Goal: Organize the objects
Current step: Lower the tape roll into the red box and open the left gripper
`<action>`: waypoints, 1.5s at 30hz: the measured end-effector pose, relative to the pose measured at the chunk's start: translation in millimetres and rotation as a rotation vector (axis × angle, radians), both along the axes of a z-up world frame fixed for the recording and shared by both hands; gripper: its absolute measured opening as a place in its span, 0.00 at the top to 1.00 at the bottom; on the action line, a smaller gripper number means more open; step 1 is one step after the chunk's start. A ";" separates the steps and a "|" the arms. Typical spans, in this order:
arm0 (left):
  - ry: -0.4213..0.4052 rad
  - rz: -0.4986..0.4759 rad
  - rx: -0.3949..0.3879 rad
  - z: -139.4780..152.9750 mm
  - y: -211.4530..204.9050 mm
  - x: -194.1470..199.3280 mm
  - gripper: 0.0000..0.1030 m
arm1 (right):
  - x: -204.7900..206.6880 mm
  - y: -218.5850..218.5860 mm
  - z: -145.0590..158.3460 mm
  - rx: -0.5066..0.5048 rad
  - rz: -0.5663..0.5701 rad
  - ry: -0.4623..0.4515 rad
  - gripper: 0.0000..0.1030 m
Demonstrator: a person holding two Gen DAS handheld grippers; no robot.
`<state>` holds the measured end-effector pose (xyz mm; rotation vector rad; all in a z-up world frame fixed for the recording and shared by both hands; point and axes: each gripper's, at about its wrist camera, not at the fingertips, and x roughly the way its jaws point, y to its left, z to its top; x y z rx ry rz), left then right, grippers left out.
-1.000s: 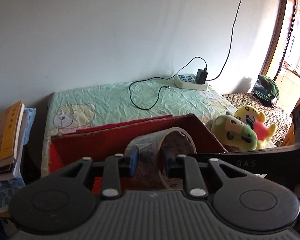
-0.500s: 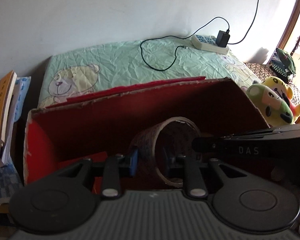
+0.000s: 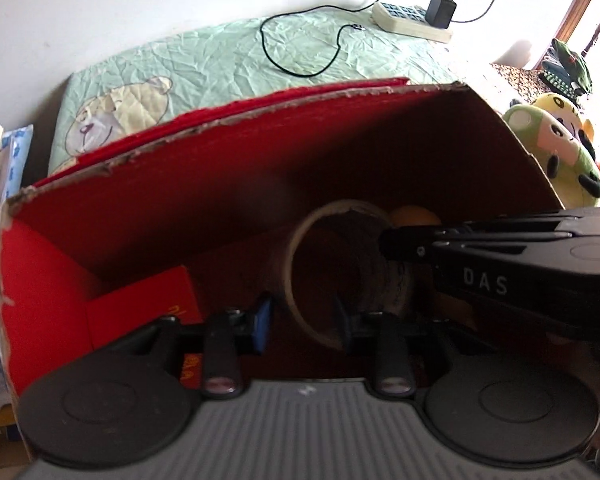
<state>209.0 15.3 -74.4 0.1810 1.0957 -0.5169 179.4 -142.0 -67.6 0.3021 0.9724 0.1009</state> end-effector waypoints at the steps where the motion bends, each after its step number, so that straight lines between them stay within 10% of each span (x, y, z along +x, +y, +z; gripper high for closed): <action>1: 0.006 -0.001 0.001 -0.5 -0.3 0.0 0.64 | -0.1 0.2 0.1 -0.007 -0.007 0.000 0.95; 7: -0.011 -0.007 -0.006 2.3 0.5 -1.1 0.45 | -0.3 3.6 1.9 -0.070 -0.053 0.000 0.95; 45: -0.002 -0.024 -0.010 3.8 -0.7 -0.5 0.30 | -11.6 -6.3 4.9 0.018 -0.074 -0.133 0.93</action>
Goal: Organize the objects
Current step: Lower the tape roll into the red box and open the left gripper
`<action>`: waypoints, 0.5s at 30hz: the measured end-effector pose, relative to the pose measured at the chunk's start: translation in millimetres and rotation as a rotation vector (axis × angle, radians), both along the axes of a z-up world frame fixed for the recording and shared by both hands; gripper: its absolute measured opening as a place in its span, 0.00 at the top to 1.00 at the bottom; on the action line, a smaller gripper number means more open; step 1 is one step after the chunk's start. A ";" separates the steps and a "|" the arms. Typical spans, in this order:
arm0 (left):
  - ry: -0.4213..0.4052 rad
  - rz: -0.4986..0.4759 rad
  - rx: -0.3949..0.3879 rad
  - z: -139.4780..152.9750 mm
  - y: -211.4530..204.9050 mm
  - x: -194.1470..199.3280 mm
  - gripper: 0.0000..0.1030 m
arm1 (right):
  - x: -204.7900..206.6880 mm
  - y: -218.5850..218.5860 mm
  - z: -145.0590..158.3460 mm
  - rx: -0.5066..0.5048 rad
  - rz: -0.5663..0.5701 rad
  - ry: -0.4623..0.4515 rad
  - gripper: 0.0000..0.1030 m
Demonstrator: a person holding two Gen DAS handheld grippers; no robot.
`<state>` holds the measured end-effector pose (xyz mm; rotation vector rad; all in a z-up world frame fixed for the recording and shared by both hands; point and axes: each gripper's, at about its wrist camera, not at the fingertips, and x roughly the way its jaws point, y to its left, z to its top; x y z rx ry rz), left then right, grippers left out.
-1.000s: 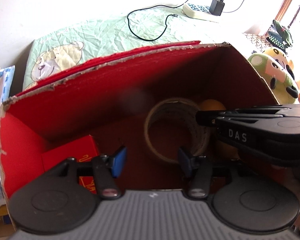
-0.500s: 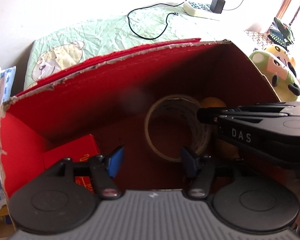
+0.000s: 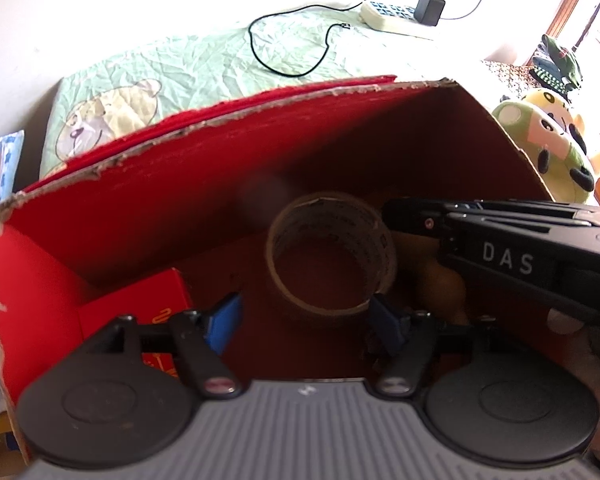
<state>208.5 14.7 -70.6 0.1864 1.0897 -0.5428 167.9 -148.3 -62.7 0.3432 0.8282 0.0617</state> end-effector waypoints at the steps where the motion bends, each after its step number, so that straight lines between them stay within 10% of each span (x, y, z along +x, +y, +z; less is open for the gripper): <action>1: -0.004 -0.003 0.003 0.2 -0.3 -0.4 0.30 | 0.2 0.3 0.1 0.000 0.001 0.000 0.92; 15: 0.057 -0.075 0.043 -4.8 -13.1 2.7 0.35 | -1.8 -2.1 -0.7 0.024 -0.006 -0.026 0.93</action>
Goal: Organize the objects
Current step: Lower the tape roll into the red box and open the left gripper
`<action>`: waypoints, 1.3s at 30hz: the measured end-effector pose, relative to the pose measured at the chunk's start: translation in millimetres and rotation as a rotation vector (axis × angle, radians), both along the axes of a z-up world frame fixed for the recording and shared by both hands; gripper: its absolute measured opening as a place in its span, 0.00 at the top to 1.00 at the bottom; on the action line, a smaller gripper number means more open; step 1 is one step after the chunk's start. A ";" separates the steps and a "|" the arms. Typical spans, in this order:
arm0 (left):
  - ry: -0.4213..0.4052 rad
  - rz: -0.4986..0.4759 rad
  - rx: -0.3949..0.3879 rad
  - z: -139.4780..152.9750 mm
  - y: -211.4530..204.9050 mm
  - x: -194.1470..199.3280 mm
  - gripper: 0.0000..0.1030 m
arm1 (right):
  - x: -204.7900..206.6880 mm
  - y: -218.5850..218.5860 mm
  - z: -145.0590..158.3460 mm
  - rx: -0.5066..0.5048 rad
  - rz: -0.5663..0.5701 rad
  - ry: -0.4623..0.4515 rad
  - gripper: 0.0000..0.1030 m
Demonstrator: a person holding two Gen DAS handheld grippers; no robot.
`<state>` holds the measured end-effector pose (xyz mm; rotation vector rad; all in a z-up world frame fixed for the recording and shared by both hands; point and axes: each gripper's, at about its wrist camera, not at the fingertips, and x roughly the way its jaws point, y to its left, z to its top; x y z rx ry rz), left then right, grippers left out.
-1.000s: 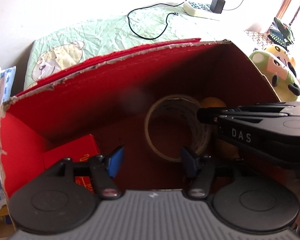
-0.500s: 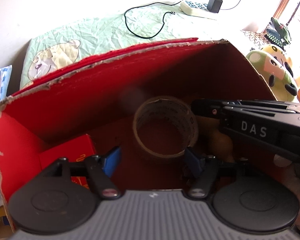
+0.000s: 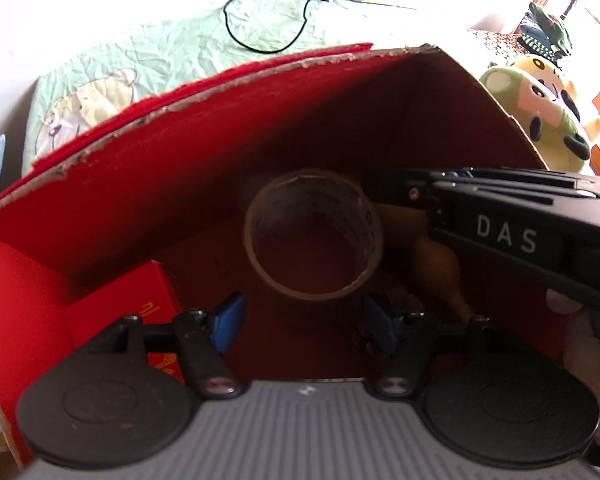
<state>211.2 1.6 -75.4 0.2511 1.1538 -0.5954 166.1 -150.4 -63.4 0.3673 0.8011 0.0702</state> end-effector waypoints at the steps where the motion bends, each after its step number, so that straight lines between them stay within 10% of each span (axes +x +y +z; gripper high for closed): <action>1: -0.008 -0.011 -0.004 0.8 -0.8 -1.1 0.35 | -0.3 0.0 0.0 0.002 -0.004 -0.004 0.93; 16: -0.107 -0.008 -0.063 13.1 7.5 -9.1 0.17 | 1.4 0.2 -1.1 0.008 0.015 -0.005 0.93; 39: -0.287 0.086 -0.023 40.3 13.1 -39.9 0.17 | -13.1 -8.8 7.2 0.115 -0.013 -0.057 0.86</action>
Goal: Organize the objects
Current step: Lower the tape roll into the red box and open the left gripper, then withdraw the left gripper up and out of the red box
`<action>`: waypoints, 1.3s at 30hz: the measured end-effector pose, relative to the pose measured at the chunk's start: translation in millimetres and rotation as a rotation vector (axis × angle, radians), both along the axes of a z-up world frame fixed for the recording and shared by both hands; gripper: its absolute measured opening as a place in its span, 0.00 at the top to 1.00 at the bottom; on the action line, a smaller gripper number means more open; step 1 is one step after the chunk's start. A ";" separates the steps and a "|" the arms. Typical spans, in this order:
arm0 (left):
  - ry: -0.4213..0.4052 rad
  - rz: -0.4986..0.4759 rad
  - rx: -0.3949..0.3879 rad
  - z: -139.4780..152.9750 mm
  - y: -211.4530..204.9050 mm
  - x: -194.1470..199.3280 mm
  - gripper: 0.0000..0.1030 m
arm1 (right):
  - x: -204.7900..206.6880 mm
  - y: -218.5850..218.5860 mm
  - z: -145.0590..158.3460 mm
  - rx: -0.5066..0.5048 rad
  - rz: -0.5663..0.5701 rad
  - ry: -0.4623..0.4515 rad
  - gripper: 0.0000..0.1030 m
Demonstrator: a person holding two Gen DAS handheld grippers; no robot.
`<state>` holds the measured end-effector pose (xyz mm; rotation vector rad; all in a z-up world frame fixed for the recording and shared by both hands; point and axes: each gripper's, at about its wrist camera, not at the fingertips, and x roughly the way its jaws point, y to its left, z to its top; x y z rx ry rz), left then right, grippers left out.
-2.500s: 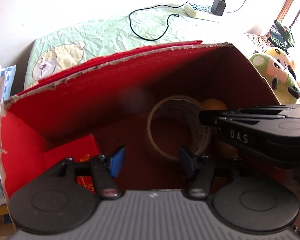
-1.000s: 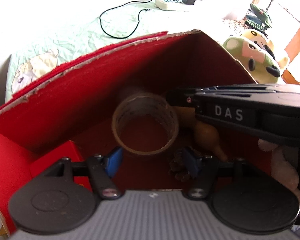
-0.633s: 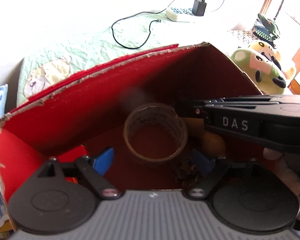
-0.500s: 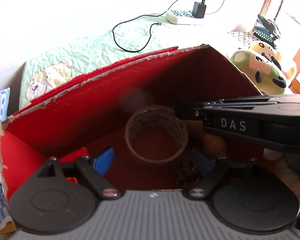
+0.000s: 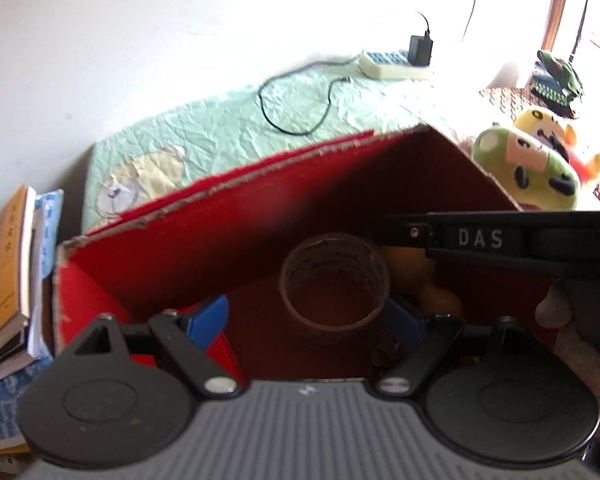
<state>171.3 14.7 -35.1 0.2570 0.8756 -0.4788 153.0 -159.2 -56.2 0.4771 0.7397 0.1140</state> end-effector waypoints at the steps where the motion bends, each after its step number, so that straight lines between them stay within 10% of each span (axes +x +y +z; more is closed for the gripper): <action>1: -0.006 0.010 -0.003 2.9 1.1 -2.3 0.17 | -2.1 1.0 2.1 -0.011 0.000 -0.012 0.86; 22: -0.146 0.147 0.056 38.1 14.4 -63.5 0.09 | -66.9 13.3 39.0 0.017 0.112 -0.240 0.72; 39: -0.176 0.186 0.086 44.8 22.6 -102.0 0.09 | -108.2 13.2 30.6 0.130 0.158 -0.245 0.72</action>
